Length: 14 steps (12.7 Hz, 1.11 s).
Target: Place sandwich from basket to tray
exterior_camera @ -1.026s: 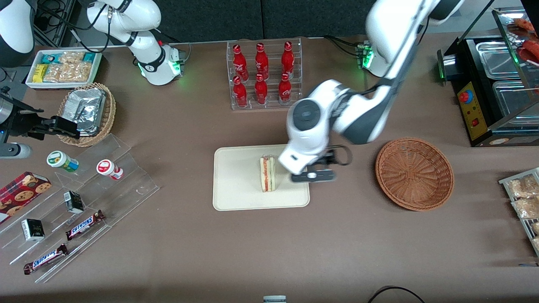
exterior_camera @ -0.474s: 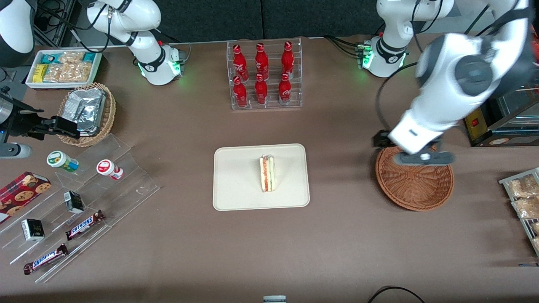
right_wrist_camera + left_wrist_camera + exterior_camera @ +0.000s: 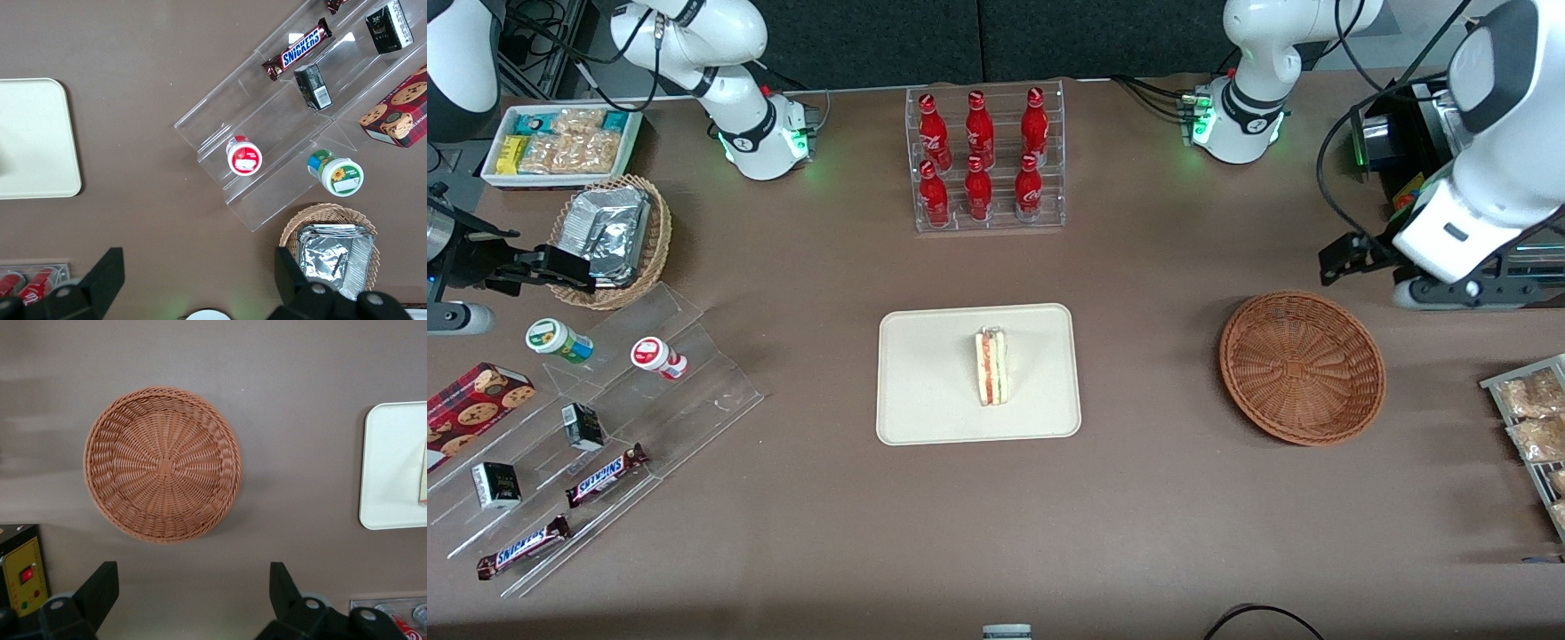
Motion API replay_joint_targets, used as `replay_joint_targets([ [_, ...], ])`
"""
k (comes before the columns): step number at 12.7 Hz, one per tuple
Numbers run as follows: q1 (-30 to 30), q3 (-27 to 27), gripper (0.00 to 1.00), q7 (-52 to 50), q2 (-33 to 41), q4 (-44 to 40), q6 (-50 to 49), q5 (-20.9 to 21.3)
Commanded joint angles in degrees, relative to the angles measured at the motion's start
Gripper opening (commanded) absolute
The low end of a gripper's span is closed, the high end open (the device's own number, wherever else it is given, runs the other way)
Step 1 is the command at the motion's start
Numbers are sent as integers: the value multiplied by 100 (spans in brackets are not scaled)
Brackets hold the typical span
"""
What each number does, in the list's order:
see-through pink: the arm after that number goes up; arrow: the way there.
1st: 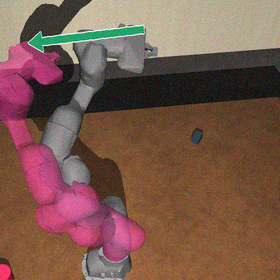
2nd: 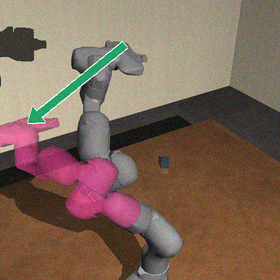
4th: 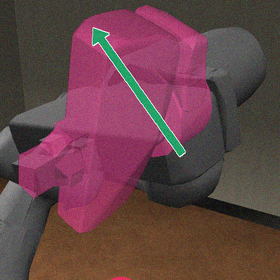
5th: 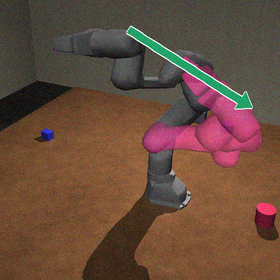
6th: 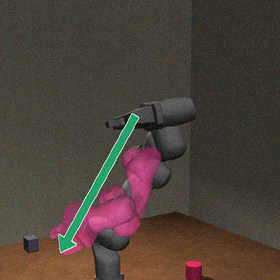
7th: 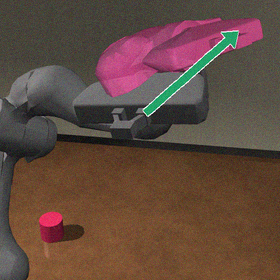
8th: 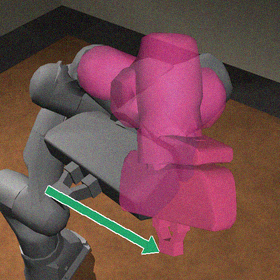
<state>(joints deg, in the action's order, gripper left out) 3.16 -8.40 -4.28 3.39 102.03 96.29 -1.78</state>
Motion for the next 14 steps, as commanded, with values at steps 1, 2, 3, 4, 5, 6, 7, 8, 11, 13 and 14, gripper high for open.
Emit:
replay_joint_targets([
  [1, -553, 629, 100, 68, 416, 45, -328, -59],
  [2, -536, 621, 100, 68, 452, -112, -530, -42],
  [3, -527, 612, 100, 68, 444, -357, -775, -41],
  [4, -527, 629, 100, 68, 426, -603, -1022, -41],
  [5, -527, 647, 100, 68, 417, -797, -1189, -15],
  [6, -527, 655, 100, 59, 409, -843, -1226, 11],
  [7, -536, 647, 100, 42, 382, -843, -1217, 64],
  [8, -545, 647, 100, 7, 330, -834, -1217, 160],
  [11, -562, 629, 100, -3, 259, -852, -1191, 345],
  [13, -536, 647, 100, 33, 277, -930, -1235, 319],
  [14, -562, 629, 100, 15, 259, -957, -1339, 319],
])
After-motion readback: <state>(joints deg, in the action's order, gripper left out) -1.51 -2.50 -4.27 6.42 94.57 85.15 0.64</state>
